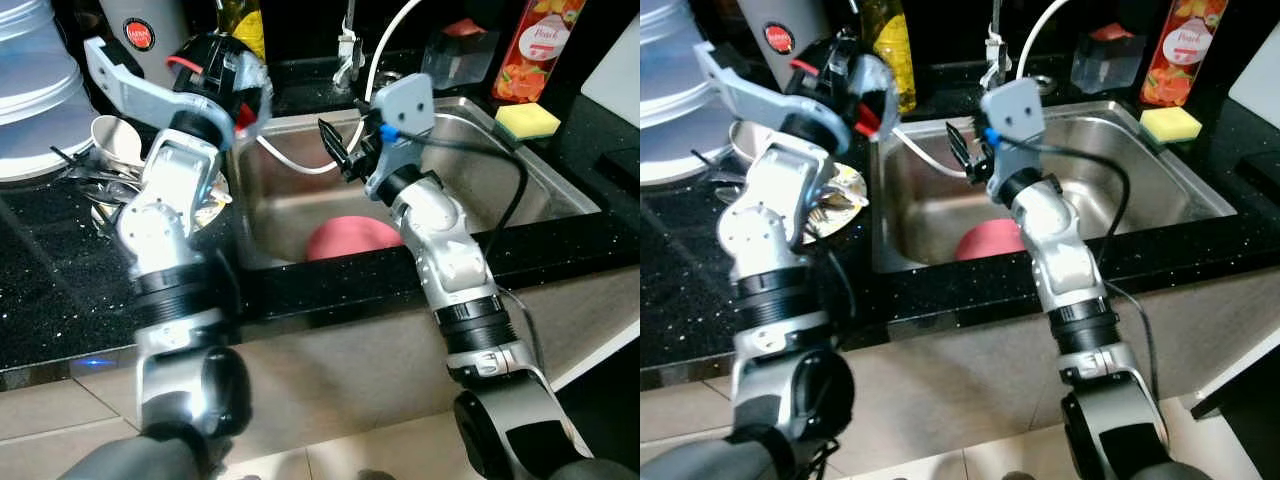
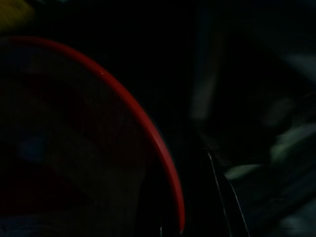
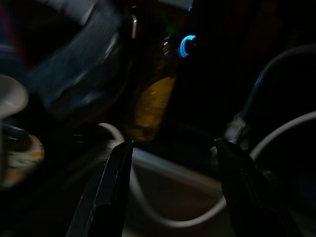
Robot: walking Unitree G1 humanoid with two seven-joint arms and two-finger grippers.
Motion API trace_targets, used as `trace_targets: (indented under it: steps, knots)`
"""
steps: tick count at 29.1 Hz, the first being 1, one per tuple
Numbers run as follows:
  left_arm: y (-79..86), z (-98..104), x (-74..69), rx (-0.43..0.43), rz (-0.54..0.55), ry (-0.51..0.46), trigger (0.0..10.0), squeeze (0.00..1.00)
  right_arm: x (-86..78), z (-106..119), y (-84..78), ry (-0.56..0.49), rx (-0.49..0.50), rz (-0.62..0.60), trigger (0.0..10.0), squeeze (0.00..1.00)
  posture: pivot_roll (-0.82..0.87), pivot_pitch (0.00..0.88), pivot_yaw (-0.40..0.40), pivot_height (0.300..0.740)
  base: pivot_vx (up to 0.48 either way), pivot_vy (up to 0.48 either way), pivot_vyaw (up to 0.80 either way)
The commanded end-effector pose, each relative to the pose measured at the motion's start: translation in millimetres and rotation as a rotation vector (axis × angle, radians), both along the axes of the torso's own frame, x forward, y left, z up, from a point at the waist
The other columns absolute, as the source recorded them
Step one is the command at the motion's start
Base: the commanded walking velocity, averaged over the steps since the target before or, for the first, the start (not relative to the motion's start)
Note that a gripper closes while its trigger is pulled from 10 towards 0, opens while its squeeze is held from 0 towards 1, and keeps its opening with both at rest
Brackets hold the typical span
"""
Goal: Kitchen organization
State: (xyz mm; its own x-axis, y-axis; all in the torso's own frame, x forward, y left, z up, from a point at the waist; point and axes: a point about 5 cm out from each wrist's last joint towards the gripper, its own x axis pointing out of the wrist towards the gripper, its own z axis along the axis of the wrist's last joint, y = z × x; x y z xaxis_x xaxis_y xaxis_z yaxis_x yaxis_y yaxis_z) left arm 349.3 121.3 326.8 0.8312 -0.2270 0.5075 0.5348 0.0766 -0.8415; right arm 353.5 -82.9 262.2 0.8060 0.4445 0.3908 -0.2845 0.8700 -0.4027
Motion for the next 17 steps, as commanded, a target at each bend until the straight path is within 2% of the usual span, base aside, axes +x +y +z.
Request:
trace_targets:
  steps: [1,4,6,8,17]
  knots:
    - [-7.7,5,-3.1,-0.104,-0.066,-0.023,10.0,0.0,-4.1,-1,6.8,-0.05,-0.054,-0.006,10.0,0.0,-0.08,0.013,0.056,0.74,0.0,0.0,0.0]
    - [-7.9,7,-6.5,-0.178,-0.103,-0.025,10.0,0.0,-9.1,0,16.4,-0.089,-0.078,0.015,10.0,0.0,-0.08,0.013,0.056,0.74,0.0,0.0,0.0]
    - [-7.5,8,-7.3,-0.198,-0.112,-0.02,10.0,0.0,-10.5,0,19.7,-0.099,-0.078,0.024,10.0,0.0,-0.08,0.013,0.056,0.74,0.0,0.0,0.0]
    - [-7.9,9,-10.0,-0.232,-0.144,-0.033,10.0,0.0,-13.6,0,26.3,-0.1,-0.049,0.067,10.0,0.0,-0.08,0.012,0.05,0.74,0.0,0.0,0.0]
    - [-14.2,4,-17.5,-0.281,-0.247,-0.046,10.0,0.0,-16.4,7,39.6,-0.13,0.037,0.085,10.0,0.0,-0.09,0.006,0.056,0.74,0.0,0.0,0.0]
